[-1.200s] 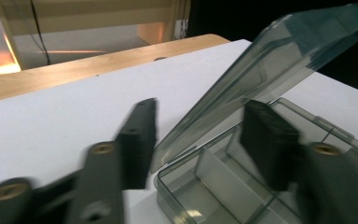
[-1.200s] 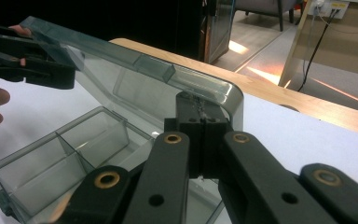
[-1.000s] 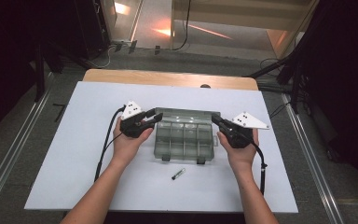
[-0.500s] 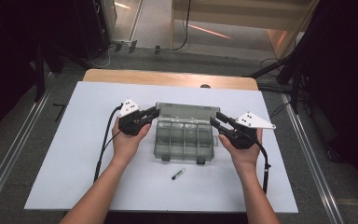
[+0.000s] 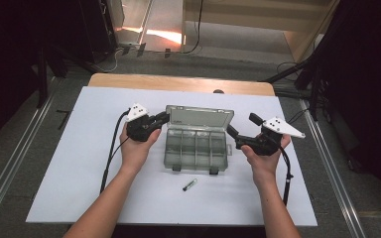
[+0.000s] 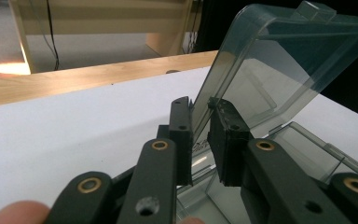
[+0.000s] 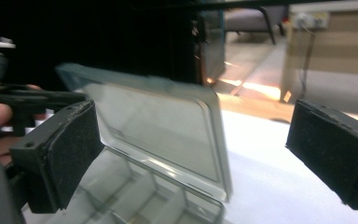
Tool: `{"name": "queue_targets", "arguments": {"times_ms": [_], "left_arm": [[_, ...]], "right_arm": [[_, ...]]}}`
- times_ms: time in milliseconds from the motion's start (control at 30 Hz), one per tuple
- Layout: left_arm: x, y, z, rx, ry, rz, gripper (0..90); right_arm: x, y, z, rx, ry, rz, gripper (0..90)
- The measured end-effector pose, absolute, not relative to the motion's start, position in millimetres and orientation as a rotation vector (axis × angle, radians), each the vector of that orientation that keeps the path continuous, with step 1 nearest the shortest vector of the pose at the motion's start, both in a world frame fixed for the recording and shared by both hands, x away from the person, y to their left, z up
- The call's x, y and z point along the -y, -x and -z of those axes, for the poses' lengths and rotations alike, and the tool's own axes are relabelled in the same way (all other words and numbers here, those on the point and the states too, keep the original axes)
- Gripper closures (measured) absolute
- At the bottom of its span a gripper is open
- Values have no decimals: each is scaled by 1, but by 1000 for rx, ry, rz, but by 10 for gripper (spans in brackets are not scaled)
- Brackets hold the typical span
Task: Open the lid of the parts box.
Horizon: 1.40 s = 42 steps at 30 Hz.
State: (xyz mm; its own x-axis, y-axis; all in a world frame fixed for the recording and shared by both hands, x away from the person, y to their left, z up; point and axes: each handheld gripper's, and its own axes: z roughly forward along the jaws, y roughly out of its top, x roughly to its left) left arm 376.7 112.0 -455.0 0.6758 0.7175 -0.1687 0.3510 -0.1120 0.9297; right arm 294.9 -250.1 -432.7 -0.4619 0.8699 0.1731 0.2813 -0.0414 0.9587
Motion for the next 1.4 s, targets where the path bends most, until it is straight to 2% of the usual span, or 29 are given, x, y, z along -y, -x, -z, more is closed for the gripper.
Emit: {"name": "queue_targets", "arguments": {"times_ms": [67, 100, 133, 167, 267, 300, 400, 433, 467, 533, 833, 1400], "left_arm": [[-112, -377, 455, -867, -1718, -388, 792], [-112, -377, 455, -869, -1717, -384, 792], [-113, -378, 455, -873, -1711, -373, 792], [-113, -379, 455, -890, -1695, -347, 792], [-113, -379, 455, -894, -1690, -347, 795], [-113, -380, 455, -897, -1687, -346, 795], [-113, -380, 455, -896, -1688, -348, 799], [-113, -381, 455, -896, -1688, -346, 799], [-113, -381, 455, -896, -1688, -346, 799], [-113, -382, 455, -907, -1681, -333, 799], [-111, -387, 456, -915, -1682, -335, 804], [-100, -400, 476, -972, -1749, -406, 805]], "right_arm": [[249, -299, 438, -1743, -1235, -1500, 95], [248, -300, 440, -1744, -1243, -1480, 178], [248, -300, 440, -1744, -1243, -1480, 178], [246, -303, 445, -1760, -1247, -1452, 309], [244, -307, 449, -1782, -1239, -1437, 356], [243, -312, 453, -1785, -1257, -1402, 427], [242, -318, 456, -1790, -1272, -1393, 473], [241, -323, 458, -1792, -1286, -1378, 542], [241, -323, 458, -1792, -1286, -1378, 542], [241, -329, 460, -1794, -1307, -1383, 628], [234, -338, 467, -1790, -1334, -1300, 855], [236, -356, 467, -1801, -1376, -1284, 871]]}}
